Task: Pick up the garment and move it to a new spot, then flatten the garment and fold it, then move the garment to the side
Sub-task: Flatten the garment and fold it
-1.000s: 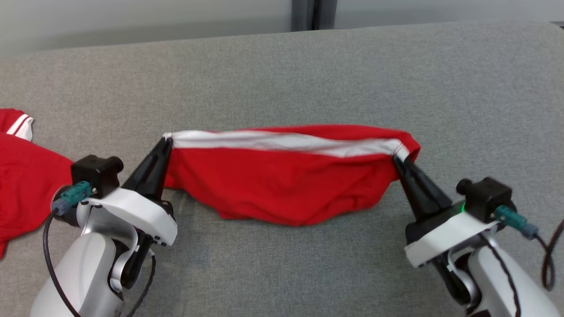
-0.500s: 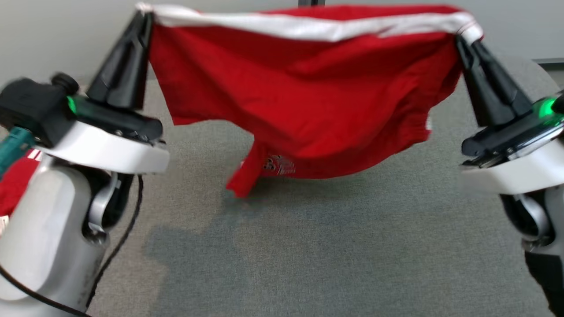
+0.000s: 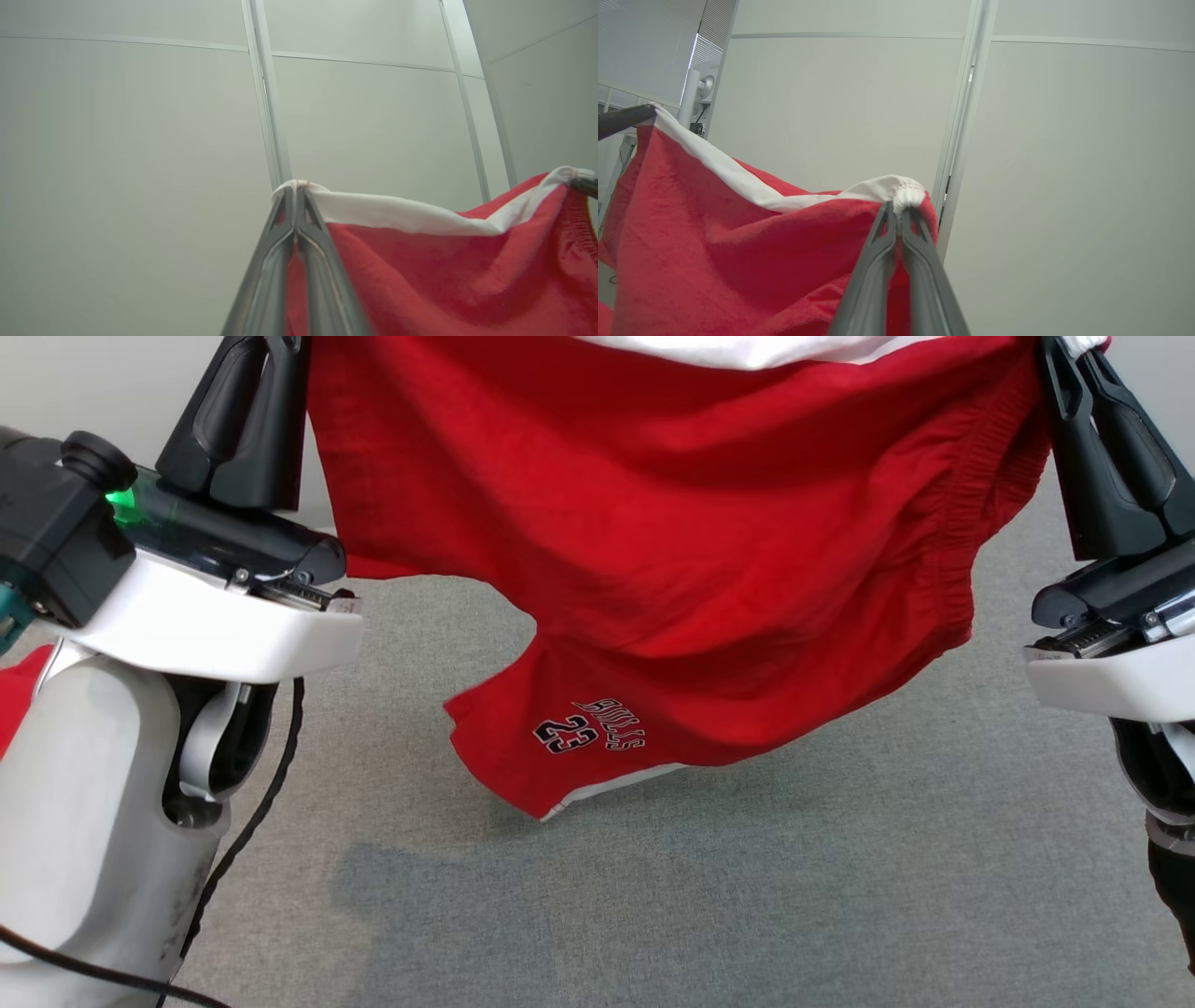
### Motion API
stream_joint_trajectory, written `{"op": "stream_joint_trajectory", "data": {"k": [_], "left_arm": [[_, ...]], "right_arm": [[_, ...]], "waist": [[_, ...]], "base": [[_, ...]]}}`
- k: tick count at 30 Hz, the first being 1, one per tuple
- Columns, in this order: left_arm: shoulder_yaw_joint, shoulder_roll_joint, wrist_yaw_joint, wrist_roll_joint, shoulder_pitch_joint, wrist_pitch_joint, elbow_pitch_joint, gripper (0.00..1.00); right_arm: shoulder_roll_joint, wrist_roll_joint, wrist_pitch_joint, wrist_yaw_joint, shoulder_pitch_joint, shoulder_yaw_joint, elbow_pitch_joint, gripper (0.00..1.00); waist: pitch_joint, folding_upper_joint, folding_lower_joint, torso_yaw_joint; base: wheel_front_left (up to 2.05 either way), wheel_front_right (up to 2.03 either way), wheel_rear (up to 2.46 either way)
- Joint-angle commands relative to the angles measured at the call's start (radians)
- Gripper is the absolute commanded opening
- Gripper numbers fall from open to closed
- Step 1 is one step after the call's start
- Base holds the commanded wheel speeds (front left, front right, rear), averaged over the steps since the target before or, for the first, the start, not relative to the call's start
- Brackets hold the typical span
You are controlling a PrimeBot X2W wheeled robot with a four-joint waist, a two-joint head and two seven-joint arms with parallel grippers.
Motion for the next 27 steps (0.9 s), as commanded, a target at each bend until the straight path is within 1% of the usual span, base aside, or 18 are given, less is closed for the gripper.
{"op": "stream_joint_trajectory", "data": {"k": [1, 4, 8, 13, 16, 17, 20, 24, 25, 26, 27], "left_arm": [[0.000, -0.003, -0.001, 0.006, -0.027, 0.004, 0.005, 0.00], [-0.005, -0.014, -0.009, 0.001, -0.062, 0.001, 0.025, 0.00], [-0.019, -0.034, -0.038, -0.006, -0.157, -0.008, 0.083, 0.00], [-0.030, -0.068, -0.081, 0.000, -0.324, -0.037, 0.199, 0.00], [-0.034, -0.092, -0.109, 0.012, -0.438, -0.076, 0.297, 0.00], [-0.034, -0.092, -0.109, 0.012, -0.438, -0.076, 0.297, 0.00], [-0.035, -0.121, -0.136, 0.015, -0.560, -0.120, 0.423, 0.00], [-0.046, -0.164, -0.161, 0.021, -0.685, -0.163, 0.616, 0.00], [-0.049, -0.174, -0.168, 0.017, -0.713, -0.168, 0.672, 0.00], [-0.057, -0.196, -0.181, 0.011, -0.755, -0.179, 0.769, 0.00], [-0.060, -0.205, -0.186, 0.009, -0.770, -0.184, 0.818, 0.00]], "right_arm": [[0.004, 0.009, 0.001, 0.000, -0.004, -0.010, 0.007, 0.00], [0.014, 0.035, -0.010, 0.000, -0.032, -0.030, 0.034, 0.00], [0.019, 0.067, -0.032, 0.000, -0.099, -0.044, 0.096, 0.00], [0.025, 0.098, -0.067, 0.000, -0.245, -0.025, 0.192, 0.00], [0.034, 0.119, -0.096, 0.000, -0.361, -0.004, 0.275, 0.00], [0.034, 0.119, -0.096, 0.000, -0.361, -0.004, 0.275, 0.00], [0.046, 0.135, -0.128, 0.000, -0.488, 0.026, 0.378, 0.00], [0.084, 0.173, -0.170, 0.000, -0.649, 0.064, 0.545, 0.00], [0.098, 0.185, -0.178, 0.000, -0.680, 0.068, 0.594, 0.00], [0.122, 0.206, -0.191, 0.000, -0.737, 0.081, 0.678, 0.00], [0.131, 0.214, -0.196, 0.000, -0.760, 0.083, 0.724, 0.00]], "waist": [[0.014, -0.0001, 0.0000, -0.001], [0.047, -0.0001, 0.0000, -0.001], [0.110, -0.0001, 0.0000, 0.003], [0.200, -0.0001, 0.0000, 0.010], [0.246, -0.0001, 0.0000, 0.016], [0.246, -0.0001, 0.0000, 0.016], [0.282, -0.0001, 0.0000, 0.023], [0.303, -0.0001, 0.0000, 0.031], [0.305, -0.0001, 0.0000, 0.032], [0.306, -0.0001, 0.0000, 0.033], [0.307, -0.0001, 0.0000, 0.034]], "base": [[0.00, 0.00, 0.00], [0.00, 0.00, 0.00], [0.00, 0.00, 0.00], [0.00, 0.00, 0.00], [0.00, 0.00, 0.00], [0.00, 0.00, 0.00], [0.00, 0.00, 0.00], [0.00, 0.00, 0.00], [0.00, 0.00, 0.00], [0.00, 0.00, 0.00], [0.00, 0.00, 0.00]]}}
